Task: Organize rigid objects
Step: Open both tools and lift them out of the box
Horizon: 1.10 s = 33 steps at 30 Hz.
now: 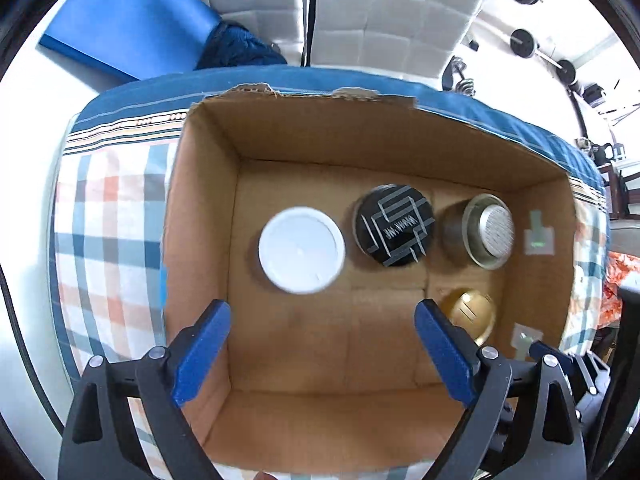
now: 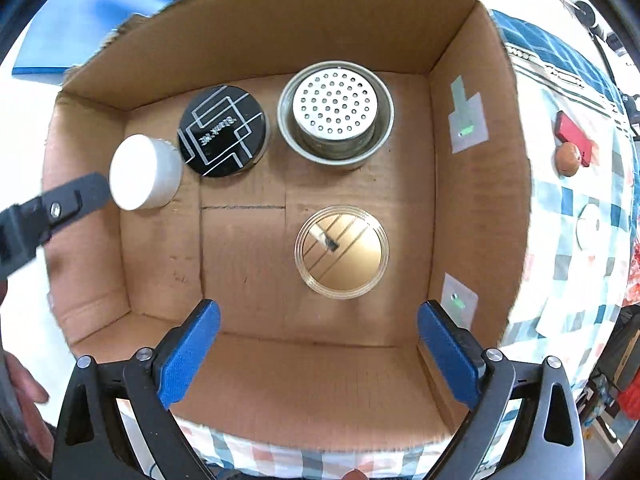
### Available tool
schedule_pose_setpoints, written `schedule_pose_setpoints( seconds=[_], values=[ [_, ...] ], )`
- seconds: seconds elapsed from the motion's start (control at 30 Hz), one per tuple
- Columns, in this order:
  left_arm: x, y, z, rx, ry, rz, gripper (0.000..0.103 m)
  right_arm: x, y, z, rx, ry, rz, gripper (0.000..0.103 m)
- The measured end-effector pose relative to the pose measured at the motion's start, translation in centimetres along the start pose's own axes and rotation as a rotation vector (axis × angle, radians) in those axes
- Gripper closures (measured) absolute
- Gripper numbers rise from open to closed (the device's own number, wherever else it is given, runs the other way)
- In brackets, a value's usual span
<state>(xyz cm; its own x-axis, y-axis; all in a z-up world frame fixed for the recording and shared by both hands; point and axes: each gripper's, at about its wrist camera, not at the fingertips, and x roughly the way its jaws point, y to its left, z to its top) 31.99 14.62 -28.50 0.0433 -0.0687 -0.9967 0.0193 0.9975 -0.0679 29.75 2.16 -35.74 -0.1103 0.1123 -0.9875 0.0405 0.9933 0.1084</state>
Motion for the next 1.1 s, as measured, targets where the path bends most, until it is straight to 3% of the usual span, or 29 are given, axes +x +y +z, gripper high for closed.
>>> schedule_pose_setpoints(
  seconds=[0.23, 0.4, 0.6, 0.9, 1.1],
  values=[
    [-3.1, -1.0, -3.9, -0.008, -0.074, -0.015, 0.009, -2.7, 0.6, -3.4, -0.047, -0.063, -0.004, 0.002],
    [-4.8, -1.2, -6.0, 0.028, -0.124, 0.051, 0.009, -6.6, -0.6, -5.5, -0.078, -0.098, -0.003, 0.002],
    [-7.1, -1.9, -8.1, 0.036, -0.161, 0.030, 0.009, -9.6, -0.6, -8.0, -0.096, -0.142, 0.023, 0.002],
    [-9.9, -2.9, -9.7, 0.024, -0.216, 0.008, 0.009, -12.0, -1.2, -10.4, -0.107, -0.184, 0.046, 0.002],
    [-11.3, -6.2, -9.9, 0.057, -0.261, -0.004, 0.009, -13.2, -4.3, -11.1, -0.069, -0.214, 0.072, 0.002]
  ],
)
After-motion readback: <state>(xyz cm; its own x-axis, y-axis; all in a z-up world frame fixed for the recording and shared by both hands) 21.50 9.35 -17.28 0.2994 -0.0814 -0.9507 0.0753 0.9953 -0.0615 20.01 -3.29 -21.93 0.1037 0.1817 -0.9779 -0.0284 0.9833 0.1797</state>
